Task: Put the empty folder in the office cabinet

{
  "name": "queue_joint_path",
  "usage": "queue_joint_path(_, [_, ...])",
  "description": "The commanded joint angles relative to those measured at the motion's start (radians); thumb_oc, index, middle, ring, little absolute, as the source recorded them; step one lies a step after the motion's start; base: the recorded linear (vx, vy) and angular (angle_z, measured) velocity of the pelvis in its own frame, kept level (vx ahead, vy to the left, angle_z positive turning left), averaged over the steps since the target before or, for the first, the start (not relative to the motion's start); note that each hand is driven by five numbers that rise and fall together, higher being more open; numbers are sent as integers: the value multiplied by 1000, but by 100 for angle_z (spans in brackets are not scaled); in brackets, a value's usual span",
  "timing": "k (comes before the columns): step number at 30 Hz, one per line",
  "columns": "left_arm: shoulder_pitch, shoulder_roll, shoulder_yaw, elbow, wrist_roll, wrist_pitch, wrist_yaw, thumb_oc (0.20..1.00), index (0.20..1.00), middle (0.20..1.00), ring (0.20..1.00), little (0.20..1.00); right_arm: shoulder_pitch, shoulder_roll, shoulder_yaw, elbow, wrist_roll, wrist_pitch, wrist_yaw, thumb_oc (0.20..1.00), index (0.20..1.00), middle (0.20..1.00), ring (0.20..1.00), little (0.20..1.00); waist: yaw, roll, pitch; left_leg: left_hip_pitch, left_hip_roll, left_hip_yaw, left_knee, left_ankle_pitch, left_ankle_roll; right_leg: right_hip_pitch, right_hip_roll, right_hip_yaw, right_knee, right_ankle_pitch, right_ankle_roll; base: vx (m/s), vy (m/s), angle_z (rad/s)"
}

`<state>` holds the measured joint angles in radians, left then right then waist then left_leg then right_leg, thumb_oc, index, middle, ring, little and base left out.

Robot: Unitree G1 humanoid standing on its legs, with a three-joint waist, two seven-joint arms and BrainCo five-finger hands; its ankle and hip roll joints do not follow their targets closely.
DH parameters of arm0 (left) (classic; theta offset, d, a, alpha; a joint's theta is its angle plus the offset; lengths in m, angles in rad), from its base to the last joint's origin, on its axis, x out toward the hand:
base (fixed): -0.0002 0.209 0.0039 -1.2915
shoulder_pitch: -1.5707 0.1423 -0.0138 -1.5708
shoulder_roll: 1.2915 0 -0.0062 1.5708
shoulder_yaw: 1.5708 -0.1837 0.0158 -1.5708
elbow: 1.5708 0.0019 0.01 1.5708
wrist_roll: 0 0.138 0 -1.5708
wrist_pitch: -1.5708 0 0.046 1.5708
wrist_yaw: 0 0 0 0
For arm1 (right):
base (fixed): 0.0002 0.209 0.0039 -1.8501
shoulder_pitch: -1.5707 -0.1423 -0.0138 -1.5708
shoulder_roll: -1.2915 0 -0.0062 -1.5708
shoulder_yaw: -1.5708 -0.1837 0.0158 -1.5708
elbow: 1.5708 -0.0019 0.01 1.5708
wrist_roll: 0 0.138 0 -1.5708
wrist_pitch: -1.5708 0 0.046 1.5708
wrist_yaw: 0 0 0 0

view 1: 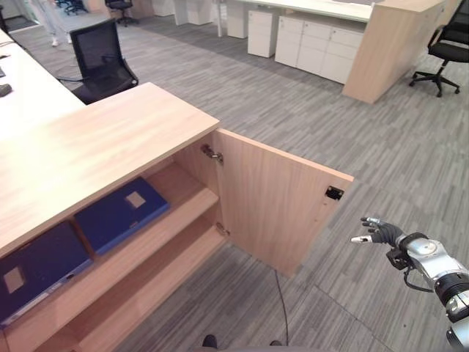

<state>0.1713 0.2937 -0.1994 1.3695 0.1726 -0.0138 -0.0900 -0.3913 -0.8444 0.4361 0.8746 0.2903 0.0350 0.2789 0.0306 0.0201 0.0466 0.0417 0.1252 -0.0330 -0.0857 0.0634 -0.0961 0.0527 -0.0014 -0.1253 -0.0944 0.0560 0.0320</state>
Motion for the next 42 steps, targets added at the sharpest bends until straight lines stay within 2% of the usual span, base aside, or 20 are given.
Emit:
queue_joint_path(1, [-23, 35, -18, 33, -18, -1, -3, 1000, 1000, 1000, 1000, 1000, -6, -22, 2, -29, -15, -23, 4, 1000, 1000, 1000, 1000, 1000, 15, -68, -1, 34, -10, -2, 12, -81, -5, 3, -17, 11, 7, -107, 47, 0, 0, 0])
queue_joint_path(11, [-24, 38, -15, 33, -13, -1, -9, 1000, 1000, 1000, 1000, 1000, 22, -42, -14, -37, -24, -21, 16, 1000, 1000, 1000, 1000, 1000, 8, -69, -2, 37, -9, 3, 8, -82, -4, 1, -16, 15, 7, -108, 48, 0, 0, 0])
queue_joint_path(16, [-19, 30, -8, 39, 1, 1, -3, 1000, 1000, 1000, 1000, 1000, 28, 26, -64, -105, 123, -41, -9, 1000, 1000, 1000, 1000, 1000, 13, -67, -3, 40, -10, 5, 8, -86, -2, 3, -17, 19, 7, -108, 47, 0, 0, 0])
queue_joint_path(21, [-12, 24, -10, 38, 4, 2, 8, 1000, 1000, 1000, 1000, 1000, -9, 83, -93, -79, 180, -62, -60, 1000, 1000, 1000, 1000, 1000, 24, -65, -3, 42, -10, 2, 9, -86, 0, 7, -18, 16, 7, -108, 46, 0, 0, 0])
queue_joint_path(29, [2, 25, -10, 48, -5, 4, 20, 1000, 1000, 1000, 1000, 1000, -75, 132, -111, -35, 221, -75, -114, 1000, 1000, 1000, 1000, 1000, 37, -60, -3, 43, -13, -2, 6, -84, 2, 9, -19, 11, 7, -106, 46, 0, 0, 0])
queue_joint_path(42, [0, 31, -28, 44, -14, 2, 27, 1000, 1000, 1000, 1000, 1000, -133, 180, -81, -5, 279, -73, -115, 1000, 1000, 1000, 1000, 1000, 54, -61, -2, 44, -16, -8, 6, -83, 3, 13, -21, 6, 7, -106, 47, 0, 0, 0])
